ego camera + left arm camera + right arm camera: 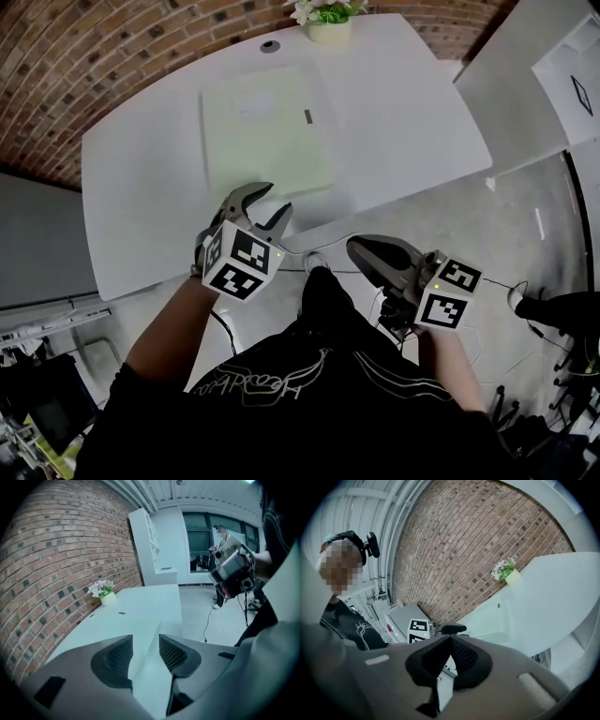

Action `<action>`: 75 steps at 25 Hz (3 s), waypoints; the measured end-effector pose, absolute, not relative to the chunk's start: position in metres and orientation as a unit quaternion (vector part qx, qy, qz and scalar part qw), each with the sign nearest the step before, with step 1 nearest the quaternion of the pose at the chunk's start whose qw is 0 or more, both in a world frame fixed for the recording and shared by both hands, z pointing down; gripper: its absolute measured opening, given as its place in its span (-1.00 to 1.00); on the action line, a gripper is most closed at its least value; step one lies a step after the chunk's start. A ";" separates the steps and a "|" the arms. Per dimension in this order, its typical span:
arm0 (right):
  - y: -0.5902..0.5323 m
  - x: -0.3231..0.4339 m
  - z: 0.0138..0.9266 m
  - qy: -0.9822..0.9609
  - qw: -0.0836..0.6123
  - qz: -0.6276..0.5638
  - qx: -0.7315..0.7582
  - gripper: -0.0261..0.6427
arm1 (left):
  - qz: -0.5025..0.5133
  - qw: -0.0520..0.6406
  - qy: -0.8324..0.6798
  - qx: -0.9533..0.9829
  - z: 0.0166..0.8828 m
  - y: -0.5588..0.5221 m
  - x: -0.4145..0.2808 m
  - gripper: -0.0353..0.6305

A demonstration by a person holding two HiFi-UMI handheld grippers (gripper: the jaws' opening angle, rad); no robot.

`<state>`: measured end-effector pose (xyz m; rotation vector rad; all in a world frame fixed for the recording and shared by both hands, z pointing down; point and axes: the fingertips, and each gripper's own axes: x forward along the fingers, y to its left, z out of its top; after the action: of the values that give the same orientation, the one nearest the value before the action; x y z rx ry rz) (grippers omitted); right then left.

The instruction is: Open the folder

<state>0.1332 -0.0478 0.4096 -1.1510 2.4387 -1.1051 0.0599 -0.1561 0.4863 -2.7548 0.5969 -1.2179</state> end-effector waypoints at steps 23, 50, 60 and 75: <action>-0.053 0.139 0.440 0.815 0.126 -0.406 -0.394 -0.91 | -0.495 0.263 0.189 -0.806 0.526 -0.178 0.054 -0.44; -0.046 0.143 0.448 0.805 0.148 -0.412 -0.400 -0.91 | -0.493 0.336 0.192 -0.779 0.523 -0.179 0.057 -0.45; -0.048 0.143 0.450 0.803 0.151 -0.413 -0.402 -0.91 | -0.500 0.328 0.186 -0.779 0.529 -0.180 0.056 -0.69; -0.064 0.140 0.451 0.807 0.144 -0.417 -0.393 -0.91 | -0.501 0.284 0.172 -0.800 0.524 -0.178 0.056 -0.78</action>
<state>0.1397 -0.0636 0.4506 -1.1321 2.3249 -1.2033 0.0559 -0.1784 0.5242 -2.1397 0.4606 -1.3400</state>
